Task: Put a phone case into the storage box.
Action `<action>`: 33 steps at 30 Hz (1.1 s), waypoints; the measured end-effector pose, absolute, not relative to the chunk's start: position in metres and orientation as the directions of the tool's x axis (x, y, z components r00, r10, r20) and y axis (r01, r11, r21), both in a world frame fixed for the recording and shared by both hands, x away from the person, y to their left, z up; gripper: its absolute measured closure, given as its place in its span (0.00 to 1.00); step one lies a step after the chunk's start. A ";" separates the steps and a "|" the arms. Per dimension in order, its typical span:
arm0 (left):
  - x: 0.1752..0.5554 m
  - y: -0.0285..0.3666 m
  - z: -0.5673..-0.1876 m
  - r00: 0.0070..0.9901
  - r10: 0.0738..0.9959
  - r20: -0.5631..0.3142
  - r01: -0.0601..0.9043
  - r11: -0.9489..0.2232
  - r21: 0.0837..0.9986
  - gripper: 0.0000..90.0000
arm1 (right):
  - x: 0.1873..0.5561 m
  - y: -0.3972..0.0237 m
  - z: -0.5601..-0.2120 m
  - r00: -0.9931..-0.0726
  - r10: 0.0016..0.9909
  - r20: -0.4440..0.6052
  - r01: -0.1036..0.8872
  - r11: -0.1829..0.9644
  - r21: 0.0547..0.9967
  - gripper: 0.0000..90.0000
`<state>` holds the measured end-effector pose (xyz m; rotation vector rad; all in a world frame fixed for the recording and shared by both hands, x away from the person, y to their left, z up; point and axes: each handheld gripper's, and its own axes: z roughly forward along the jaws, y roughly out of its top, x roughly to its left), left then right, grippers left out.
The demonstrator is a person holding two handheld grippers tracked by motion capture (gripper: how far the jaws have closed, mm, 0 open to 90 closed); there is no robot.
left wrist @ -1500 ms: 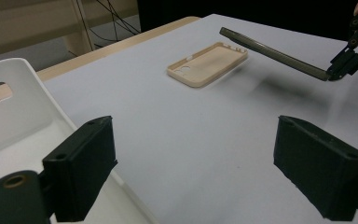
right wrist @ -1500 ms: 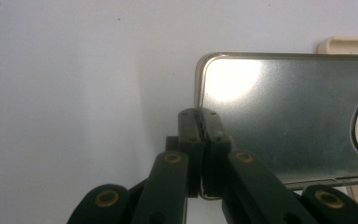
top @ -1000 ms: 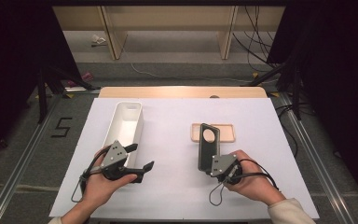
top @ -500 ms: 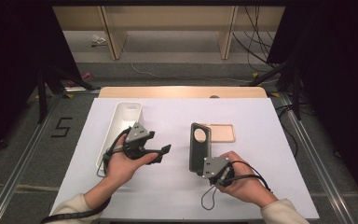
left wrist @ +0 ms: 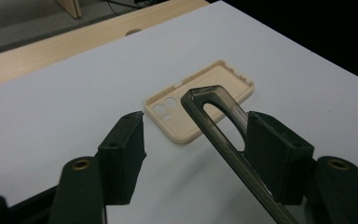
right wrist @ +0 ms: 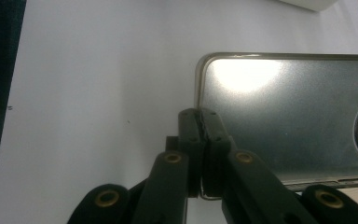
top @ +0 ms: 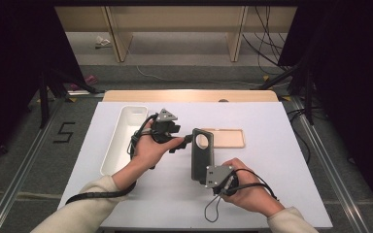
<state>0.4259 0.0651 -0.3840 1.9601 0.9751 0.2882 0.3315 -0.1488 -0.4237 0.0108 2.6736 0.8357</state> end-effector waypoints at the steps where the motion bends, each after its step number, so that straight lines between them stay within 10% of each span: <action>1: 0.430 0.064 -0.386 0.651 0.732 -0.201 0.551 -0.274 0.788 0.43 | 0.332 -0.148 -0.424 -0.939 0.102 -0.328 -0.103 0.827 0.553 0.99; 33: 0.439 0.057 -0.386 0.597 0.708 -0.377 0.663 -0.171 0.729 0.80 | 0.330 -0.137 -0.428 -0.930 0.050 -0.364 -0.146 0.860 0.489 0.99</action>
